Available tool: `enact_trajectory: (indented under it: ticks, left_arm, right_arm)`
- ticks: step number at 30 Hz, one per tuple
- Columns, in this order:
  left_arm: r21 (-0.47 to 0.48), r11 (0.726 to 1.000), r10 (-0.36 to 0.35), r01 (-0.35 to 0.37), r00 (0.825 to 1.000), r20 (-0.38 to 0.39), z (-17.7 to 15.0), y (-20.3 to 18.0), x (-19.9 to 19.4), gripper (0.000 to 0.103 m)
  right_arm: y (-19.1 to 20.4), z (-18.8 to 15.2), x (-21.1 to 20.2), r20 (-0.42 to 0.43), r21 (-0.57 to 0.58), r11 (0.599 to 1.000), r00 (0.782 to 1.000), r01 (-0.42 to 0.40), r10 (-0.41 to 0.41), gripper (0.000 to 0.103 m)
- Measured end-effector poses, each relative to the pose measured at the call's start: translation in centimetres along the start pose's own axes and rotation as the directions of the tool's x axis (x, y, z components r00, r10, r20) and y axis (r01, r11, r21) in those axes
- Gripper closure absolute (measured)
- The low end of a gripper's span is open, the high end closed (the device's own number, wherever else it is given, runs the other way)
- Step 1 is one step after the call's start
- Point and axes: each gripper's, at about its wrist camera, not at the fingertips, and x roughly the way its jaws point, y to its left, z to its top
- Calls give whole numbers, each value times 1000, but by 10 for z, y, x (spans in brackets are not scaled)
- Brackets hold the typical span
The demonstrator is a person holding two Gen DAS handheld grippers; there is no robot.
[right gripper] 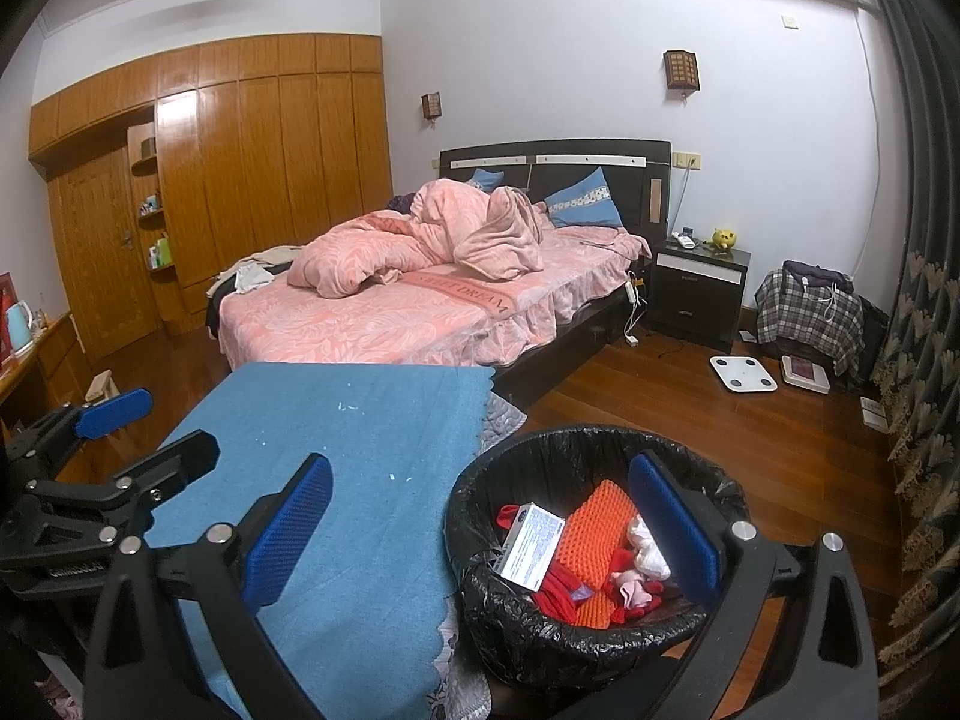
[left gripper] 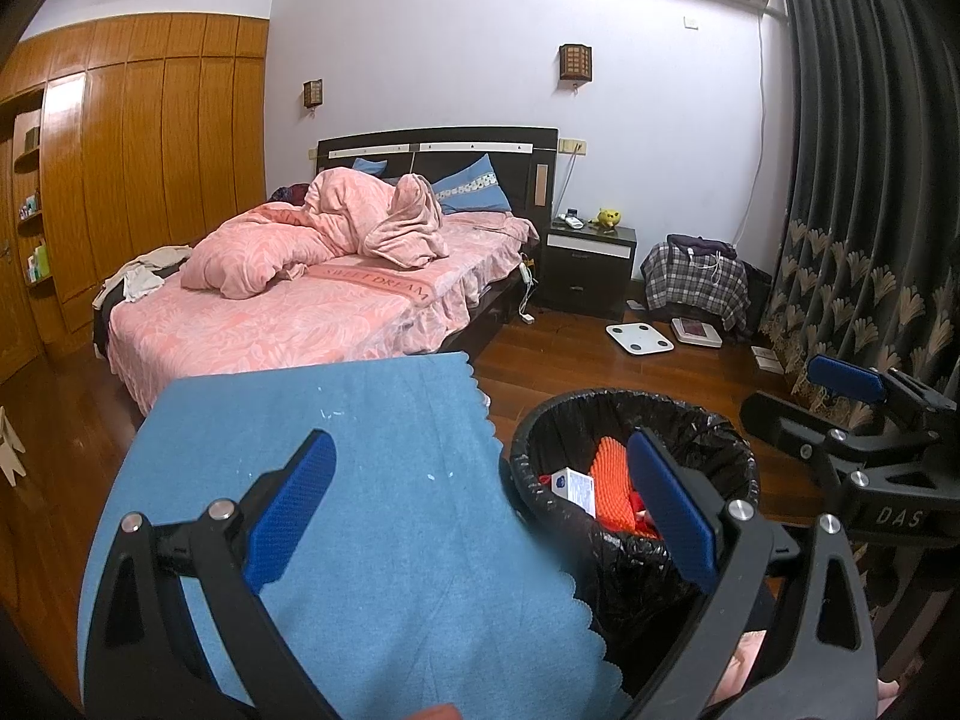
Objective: Collect trash
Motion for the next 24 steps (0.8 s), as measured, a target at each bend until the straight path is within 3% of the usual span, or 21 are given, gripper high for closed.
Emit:
enact_trajectory:
  ticks: [24]
  left_arm:
    - [0, 1000, 0, 0, 1000, -2, 4, 0, 1, 8]
  right_arm:
    - [1, 1, 3, -4, -1, 1000, 1000, 0, 0, 6]
